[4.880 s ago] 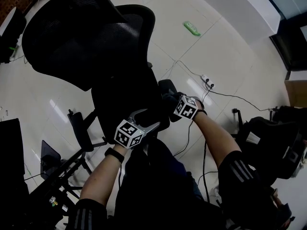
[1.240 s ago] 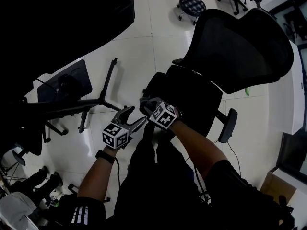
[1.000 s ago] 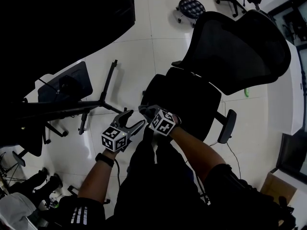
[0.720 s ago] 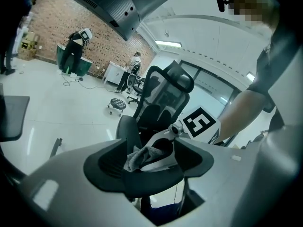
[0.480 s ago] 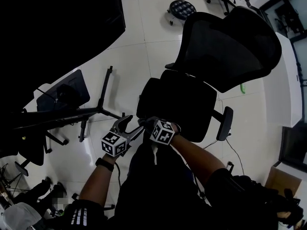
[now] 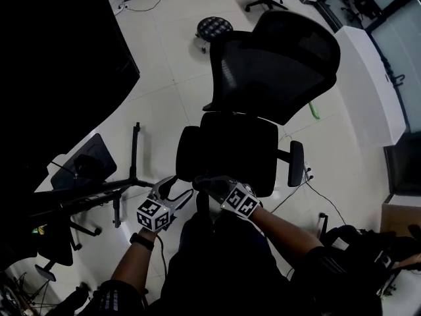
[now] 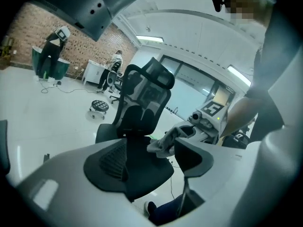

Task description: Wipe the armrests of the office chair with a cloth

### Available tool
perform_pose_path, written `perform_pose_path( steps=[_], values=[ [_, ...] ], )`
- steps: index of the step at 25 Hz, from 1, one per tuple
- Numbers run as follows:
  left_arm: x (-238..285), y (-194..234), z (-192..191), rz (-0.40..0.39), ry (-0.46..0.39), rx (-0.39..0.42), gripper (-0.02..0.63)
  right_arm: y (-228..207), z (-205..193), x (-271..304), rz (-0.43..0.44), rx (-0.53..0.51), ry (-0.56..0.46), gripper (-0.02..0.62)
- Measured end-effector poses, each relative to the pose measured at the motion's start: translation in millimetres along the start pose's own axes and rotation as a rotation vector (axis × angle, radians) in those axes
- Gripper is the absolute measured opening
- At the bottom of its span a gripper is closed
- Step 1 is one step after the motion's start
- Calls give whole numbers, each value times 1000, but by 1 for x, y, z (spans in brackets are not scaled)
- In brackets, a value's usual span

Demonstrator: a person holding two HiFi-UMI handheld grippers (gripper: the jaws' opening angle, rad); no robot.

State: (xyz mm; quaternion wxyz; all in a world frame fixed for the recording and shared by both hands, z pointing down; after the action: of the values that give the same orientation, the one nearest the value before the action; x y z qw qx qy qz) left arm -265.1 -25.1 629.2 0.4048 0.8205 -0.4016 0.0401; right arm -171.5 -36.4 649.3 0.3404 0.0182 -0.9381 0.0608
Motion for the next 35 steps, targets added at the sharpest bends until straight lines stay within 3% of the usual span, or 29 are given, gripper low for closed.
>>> perform_pose_path(
  steps=[8, 15, 20, 26, 31, 35],
  values=[
    [20, -90, 6, -157, 17, 145, 337, 20, 20, -130, -228, 105, -219, 37],
    [9, -206, -16, -242, -39, 251, 337, 94, 18, -241, -376, 72, -385, 37],
    [-18, -288, -59, -238, -102, 288, 337, 166, -7, -302, -430, 22, -451, 37],
    [-47, -357, -127, -242, -83, 295, 337, 243, -33, -350, -442, 29, -497, 37],
    [-73, -392, -146, -233, -109, 314, 337, 283, -41, -377, -450, 42, -514, 37],
    [-92, -410, -137, -231, -152, 334, 337, 297, -32, -391, -465, 40, -564, 37]
  ],
)
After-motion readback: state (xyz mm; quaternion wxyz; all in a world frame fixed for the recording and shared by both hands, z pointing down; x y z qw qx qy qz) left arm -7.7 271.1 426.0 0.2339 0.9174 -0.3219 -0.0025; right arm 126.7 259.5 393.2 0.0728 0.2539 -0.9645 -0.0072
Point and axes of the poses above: the fingertips, and each gripper's own axes: x forward along the fingers, y to its left, z out of its top, the point moved 3 cm from there along -x, backward along the fingers, and after that the axes turned 9 degrees about -x, right-handed, at the moved point
